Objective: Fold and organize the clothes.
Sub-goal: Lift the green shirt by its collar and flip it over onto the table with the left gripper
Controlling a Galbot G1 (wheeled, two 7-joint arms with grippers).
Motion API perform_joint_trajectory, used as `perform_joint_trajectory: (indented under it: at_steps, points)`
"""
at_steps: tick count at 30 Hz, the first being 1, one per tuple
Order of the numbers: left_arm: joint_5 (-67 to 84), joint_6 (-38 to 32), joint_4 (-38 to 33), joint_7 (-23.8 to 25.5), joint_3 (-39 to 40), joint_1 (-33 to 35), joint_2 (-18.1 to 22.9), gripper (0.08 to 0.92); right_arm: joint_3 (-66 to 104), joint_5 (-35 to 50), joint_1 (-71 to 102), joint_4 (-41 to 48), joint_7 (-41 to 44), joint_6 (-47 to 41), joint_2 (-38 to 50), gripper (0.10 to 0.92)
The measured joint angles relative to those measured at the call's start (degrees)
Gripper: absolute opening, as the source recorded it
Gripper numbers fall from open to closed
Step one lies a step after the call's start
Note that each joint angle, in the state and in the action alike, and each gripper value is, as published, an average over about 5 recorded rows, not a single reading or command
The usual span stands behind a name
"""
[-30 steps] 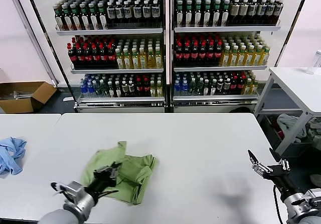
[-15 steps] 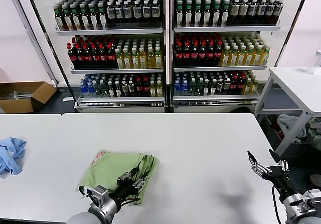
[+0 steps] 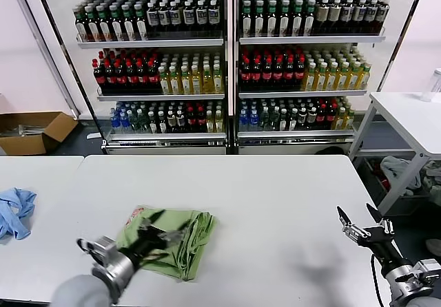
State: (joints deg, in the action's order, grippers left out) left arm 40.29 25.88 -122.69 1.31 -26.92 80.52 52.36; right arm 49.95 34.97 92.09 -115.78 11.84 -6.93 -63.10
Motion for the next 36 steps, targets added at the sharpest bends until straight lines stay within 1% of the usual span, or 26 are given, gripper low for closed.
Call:
perform_joint_trajectory:
  at_steps: [5,10,18,29,32,36]
  points:
    - [3.62,0.24,4.92,1.05,-4.43,-1.02,-2.90,0.823,-0.52,-0.26,-0.10,0.03,0.03,0.07,0.00,0.823]
    - [5.56,0.36,10.77,2.17,-6.12,-2.05,-4.05,0.823,-0.41,-0.29,0.05,-0.24,0.04,0.08,0.17,0.823]
    - [5.37,-0.06,17.46,3.79,-6.45,-2.86,-3.56,0.823,-0.05,-0.22,0.09,-0.29,-0.02,0.11,0.19,0.823]
    - [4.06,-0.38,19.98,4.63,-5.56,-1.58,-1.71,0.819,-0.05,-0.16,-0.05,-0.86,-0.03,0.06,0.30,0.823]
    - [3.79,-0.65,19.91,4.66,-5.17,-1.24,-1.25,0.775,0.00,-0.07,-0.17,-1.01,-0.06,0.02,0.45,0.823]
    - [3.44,-0.79,19.30,4.64,-4.62,-0.86,-0.63,0.667,0.09,0.09,-0.19,-1.08,-0.08,0.01,0.60,0.823]
